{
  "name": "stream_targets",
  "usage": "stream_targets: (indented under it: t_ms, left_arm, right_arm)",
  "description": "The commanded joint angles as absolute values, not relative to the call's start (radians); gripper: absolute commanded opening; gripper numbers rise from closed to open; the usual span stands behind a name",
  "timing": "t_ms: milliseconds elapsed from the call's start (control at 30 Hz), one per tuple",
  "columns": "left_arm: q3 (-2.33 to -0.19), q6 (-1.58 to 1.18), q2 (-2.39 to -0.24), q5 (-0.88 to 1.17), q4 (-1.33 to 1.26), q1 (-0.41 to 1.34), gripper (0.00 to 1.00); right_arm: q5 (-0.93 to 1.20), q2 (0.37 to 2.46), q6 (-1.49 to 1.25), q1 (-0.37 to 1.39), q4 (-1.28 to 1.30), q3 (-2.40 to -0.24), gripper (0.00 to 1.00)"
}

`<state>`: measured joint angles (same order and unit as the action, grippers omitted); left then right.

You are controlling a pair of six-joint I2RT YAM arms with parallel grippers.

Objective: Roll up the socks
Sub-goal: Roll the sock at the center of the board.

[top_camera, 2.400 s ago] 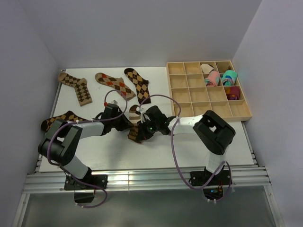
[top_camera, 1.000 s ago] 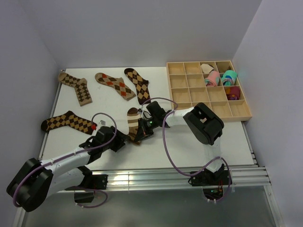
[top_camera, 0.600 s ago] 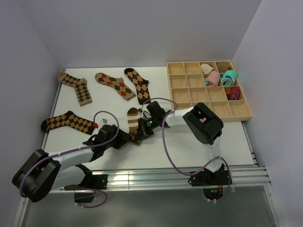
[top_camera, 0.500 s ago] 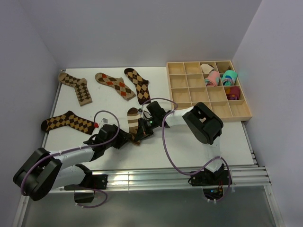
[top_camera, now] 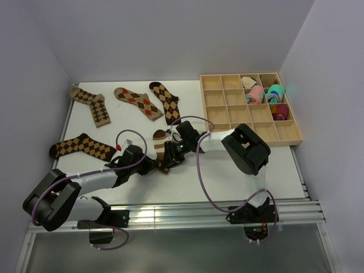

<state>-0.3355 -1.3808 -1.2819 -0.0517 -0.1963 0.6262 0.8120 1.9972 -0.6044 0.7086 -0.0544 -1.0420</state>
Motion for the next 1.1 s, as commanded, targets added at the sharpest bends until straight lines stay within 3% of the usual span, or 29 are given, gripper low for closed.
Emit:
stream_targets:
  t_ms: [0,100,200,433,667,1067]
  left_arm:
    - [-0.366,-1.345,-1.312,-0.095,-0.019,0.630,0.15]
    - [-0.413,-1.315,-1.325,-0.113,0.067,0.630,0.07]
    - [-0.454,-1.281,-1.348,-0.118,0.109,0.630,0.03]
    - [-0.514,-1.221,-1.374,-0.107,0.163,0.630,0.03]
    - [-0.538,-1.200,-1.388,-0.084,0.181,0.630,0.03]
    - [-0.541,-1.187,-1.385,-0.066,0.179,0.630,0.03]
  right_arm:
    - [0.603,1.935,-0.490,0.727,0.070,-1.034,0.43]
    - [0.464,1.850,-0.425,0.742,0.167,-1.065,0.53]
    - [0.304,1.757,-0.364,0.781,0.212,-1.071,0.57]
    - [-0.050,1.545,-0.201,0.960,0.039,-0.909,0.48]
    - [-0.112,1.511,-0.062,1.069,-0.170,-0.821,0.44]
    - [-0.179,1.673,-0.011,1.170,-0.216,-0.874,0.48]
